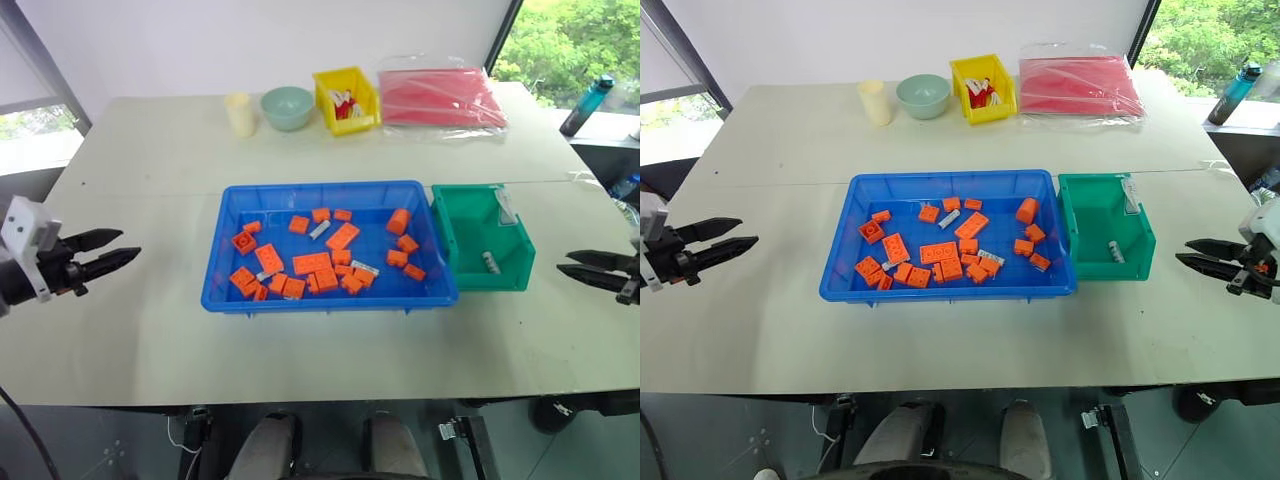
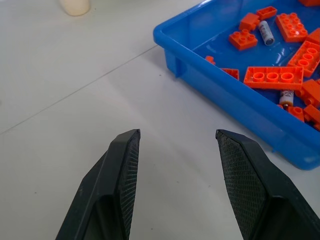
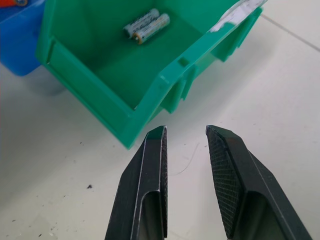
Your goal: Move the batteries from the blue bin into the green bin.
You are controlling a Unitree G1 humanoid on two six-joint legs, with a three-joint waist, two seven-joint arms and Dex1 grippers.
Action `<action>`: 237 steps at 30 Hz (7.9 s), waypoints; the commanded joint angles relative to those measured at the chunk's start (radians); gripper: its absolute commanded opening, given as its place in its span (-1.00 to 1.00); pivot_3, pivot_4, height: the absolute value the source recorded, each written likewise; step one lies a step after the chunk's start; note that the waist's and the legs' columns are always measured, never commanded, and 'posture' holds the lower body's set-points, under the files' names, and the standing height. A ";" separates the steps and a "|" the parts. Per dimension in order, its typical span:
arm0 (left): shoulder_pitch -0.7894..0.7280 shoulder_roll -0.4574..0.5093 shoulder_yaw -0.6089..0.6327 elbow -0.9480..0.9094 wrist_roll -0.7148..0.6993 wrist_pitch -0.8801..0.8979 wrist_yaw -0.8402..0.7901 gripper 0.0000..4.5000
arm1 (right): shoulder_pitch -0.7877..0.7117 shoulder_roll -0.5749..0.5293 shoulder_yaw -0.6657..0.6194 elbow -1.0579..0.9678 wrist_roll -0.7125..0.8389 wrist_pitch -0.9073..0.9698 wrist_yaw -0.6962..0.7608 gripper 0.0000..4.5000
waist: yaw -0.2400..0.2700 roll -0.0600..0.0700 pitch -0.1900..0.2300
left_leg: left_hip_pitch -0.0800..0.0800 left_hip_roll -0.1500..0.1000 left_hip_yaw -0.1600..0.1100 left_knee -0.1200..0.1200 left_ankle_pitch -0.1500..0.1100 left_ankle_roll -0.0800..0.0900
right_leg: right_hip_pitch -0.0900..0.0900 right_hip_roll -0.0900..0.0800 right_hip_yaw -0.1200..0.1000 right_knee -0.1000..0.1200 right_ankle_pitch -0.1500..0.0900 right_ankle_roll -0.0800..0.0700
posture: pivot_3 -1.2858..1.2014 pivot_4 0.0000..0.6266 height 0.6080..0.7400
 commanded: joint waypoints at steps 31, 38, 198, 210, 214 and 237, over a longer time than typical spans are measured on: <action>0.001 -0.006 0.036 -0.013 0.011 -0.032 0.041 1.00 | -0.023 -0.001 -0.038 -0.097 0.031 0.088 -0.055 0.99 | 0.002 0.001 0.001 | 0.000 0.000 0.000 0.000 0.000 0.000 | 0.000 0.000 0.000 0.000 0.000 0.000 | 0.03 -0.52 1.00; -0.056 0.000 -0.027 -0.230 -0.092 0.096 0.003 1.00 | -0.340 0.005 0.149 -0.254 0.101 0.296 -0.074 0.99 | -0.006 0.004 0.002 | -0.001 0.000 0.000 0.001 0.000 0.000 | -0.001 0.000 0.000 0.001 0.000 0.000 | 0.03 -0.52 1.00; -0.193 -0.105 -0.254 -0.356 -0.130 0.219 -0.029 1.00 | -0.399 0.415 0.178 -0.647 -0.353 0.875 -0.494 0.29 | -0.050 0.001 0.002 | -0.016 0.003 -0.007 0.005 0.001 -0.010 | -0.023 0.007 0.003 0.022 0.002 -0.004 | 0.03 -0.52 1.00; -0.121 -0.088 -0.211 -0.430 -0.140 0.228 0.007 1.00 | -0.895 0.590 0.672 -0.306 -0.252 0.487 -0.253 0.72 | -0.052 0.001 0.002 | -0.016 0.005 -0.005 0.004 0.001 -0.010 | -0.024 0.008 0.002 0.021 0.002 -0.004 | 0.03 -0.52 1.00; -0.099 -0.082 -0.184 -0.460 -0.150 0.236 0.025 1.00 | -1.032 0.662 0.874 0.051 -0.380 0.112 -0.137 0.72 | -0.054 0.001 0.002 | -0.018 0.004 -0.007 0.007 0.001 -0.010 | -0.024 0.007 0.001 0.019 0.002 -0.004 | 0.03 -0.52 1.00; 0.099 -0.072 0.004 -0.624 -0.215 0.292 0.123 1.00 | -1.296 0.991 0.910 0.963 -0.643 -0.523 -0.217 0.72 | -0.113 0.001 0.002 | -0.018 0.005 -0.011 0.005 0.002 -0.011 | -0.025 0.009 -0.001 0.020 0.002 -0.004 | 0.03 -0.52 1.00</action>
